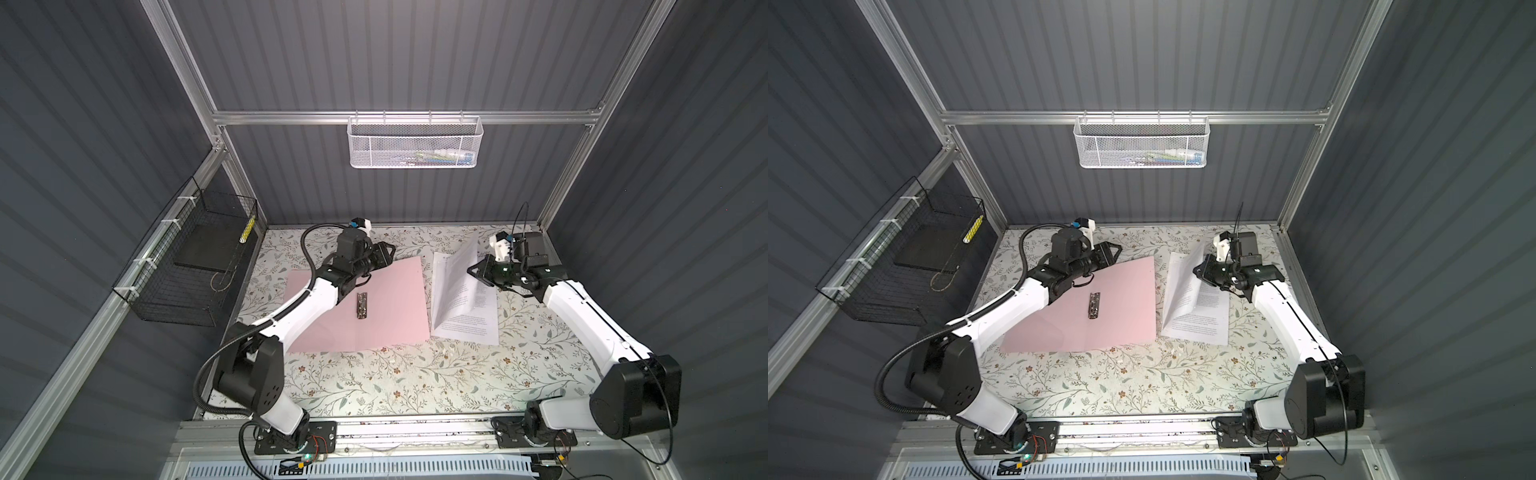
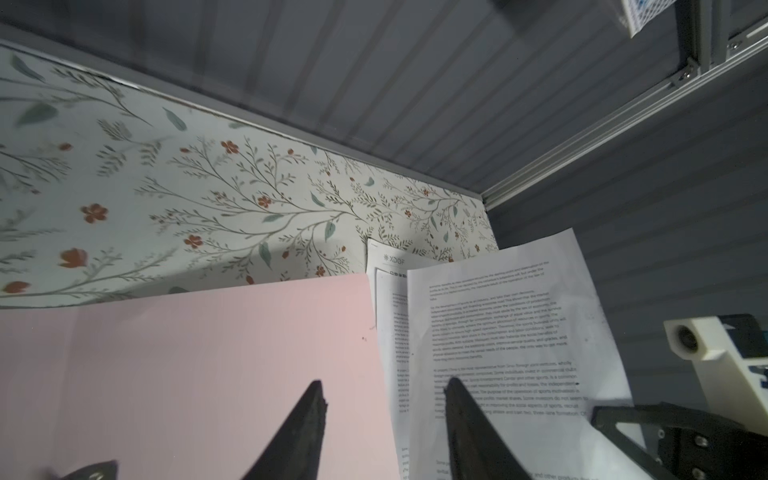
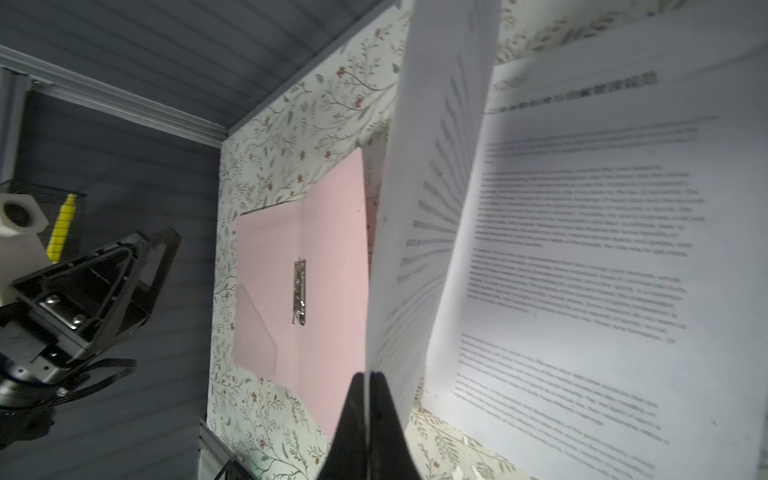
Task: Put the files into the folder
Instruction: 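Lift the white sheet with the right gripper and carry it toward the folder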
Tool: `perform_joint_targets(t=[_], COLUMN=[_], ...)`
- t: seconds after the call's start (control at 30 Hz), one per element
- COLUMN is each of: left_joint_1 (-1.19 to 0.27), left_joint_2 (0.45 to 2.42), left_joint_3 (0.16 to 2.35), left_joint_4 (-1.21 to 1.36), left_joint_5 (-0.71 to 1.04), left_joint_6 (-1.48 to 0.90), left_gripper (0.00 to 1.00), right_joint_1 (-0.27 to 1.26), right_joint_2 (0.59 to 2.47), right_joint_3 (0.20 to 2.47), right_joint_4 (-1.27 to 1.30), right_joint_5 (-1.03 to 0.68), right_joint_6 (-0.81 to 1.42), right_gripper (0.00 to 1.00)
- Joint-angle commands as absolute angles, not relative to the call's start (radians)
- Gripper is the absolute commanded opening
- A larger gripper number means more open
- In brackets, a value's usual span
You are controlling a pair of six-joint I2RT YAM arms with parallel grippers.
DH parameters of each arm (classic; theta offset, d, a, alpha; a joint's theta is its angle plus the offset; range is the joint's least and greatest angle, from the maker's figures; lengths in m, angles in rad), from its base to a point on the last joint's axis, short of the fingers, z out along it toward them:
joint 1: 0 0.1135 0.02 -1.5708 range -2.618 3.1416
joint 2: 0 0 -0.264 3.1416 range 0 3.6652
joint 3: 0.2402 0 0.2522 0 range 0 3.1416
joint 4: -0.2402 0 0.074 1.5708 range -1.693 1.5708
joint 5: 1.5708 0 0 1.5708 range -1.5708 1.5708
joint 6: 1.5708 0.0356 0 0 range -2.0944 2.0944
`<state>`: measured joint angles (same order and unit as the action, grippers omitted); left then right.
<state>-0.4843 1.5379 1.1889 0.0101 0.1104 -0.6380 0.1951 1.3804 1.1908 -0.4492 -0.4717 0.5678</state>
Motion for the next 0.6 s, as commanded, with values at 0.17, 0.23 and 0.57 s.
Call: perform_joint_targets(t=[0.17, 0.23, 0.57], left_joint_1=[-0.412, -0.398, -0.333], left_joint_2=[1.384, 1.341, 1.179], left_joint_3=[1.021, 0.986, 0.863], left_joint_4=[-0.121, -0.134, -0.177], left_joint_5=[0.016, -0.001, -0.014], left_joint_6=[-0.609, -0.618, -0.607], left_gripper=[0.48, 0.48, 0.51], right_joint_1=[0.335, 0.368, 0.527], right_joint_2=[1.364, 1.364, 1.519], right_joint_3=[1.466, 1.509, 1.609], right_joint_4=[-0.536, -0.534, -0.394], right_joint_5=[-0.373, -0.372, -0.470], right_joint_6=[0.529, 0.523, 0.560], right_gripper=[0.00, 0.00, 0.00])
